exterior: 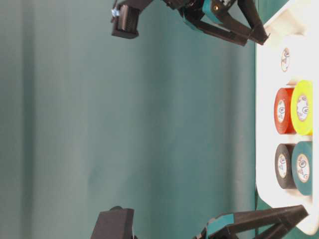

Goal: Put the tape alternately from left to right into the white case.
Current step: 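Open the right gripper to release the white roll and withdraw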

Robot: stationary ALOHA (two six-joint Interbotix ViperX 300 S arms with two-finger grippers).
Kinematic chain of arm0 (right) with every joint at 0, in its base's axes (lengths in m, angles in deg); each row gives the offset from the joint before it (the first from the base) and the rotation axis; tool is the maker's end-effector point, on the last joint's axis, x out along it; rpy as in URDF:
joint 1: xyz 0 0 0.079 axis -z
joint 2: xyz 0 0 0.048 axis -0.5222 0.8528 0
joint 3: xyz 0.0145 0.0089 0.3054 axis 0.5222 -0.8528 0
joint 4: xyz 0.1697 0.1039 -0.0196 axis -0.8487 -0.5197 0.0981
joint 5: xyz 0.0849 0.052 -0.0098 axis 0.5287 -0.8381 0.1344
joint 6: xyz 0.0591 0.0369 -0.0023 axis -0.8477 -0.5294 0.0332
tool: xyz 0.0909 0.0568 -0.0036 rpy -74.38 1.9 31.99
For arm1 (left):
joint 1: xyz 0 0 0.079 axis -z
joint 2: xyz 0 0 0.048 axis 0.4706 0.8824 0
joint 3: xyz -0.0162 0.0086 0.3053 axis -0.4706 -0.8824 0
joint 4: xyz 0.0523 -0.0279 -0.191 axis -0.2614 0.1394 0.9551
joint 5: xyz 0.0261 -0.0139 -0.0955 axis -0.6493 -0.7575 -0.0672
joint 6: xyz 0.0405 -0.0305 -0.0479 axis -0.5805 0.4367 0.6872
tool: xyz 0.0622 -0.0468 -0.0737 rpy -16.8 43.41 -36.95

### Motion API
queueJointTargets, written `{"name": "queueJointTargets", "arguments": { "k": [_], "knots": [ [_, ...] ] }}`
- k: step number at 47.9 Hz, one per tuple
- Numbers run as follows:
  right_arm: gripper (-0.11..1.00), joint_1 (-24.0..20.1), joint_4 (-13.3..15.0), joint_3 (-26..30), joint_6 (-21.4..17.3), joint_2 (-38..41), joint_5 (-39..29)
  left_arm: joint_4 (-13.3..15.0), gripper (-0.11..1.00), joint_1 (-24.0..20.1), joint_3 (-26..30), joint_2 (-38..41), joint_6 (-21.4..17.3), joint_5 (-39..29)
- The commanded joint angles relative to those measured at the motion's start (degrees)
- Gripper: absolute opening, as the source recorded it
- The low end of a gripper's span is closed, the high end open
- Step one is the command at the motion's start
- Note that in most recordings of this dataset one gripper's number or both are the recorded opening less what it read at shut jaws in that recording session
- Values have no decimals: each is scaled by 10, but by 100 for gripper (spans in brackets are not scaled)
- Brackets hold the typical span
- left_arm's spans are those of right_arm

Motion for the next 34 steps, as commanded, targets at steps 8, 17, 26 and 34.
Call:
{"name": "queueJointTargets", "arguments": {
  "k": [8, 17, 26, 34],
  "knots": [
    [81, -48, -1, 3, -1, -16, 10, 1, 55, 2, 8, -6, 0, 4],
    [81, -76, -1, 3, -1, -16, 10, 1, 55, 2, 7, -7, 0, 4],
    [81, -103, -1, -1, -1, -16, 10, 1, 55, 2, 7, -7, 0, 5],
    [81, -127, -1, -11, -1, -16, 11, 1, 55, 2, 7, -7, 0, 4]
  ]
}}
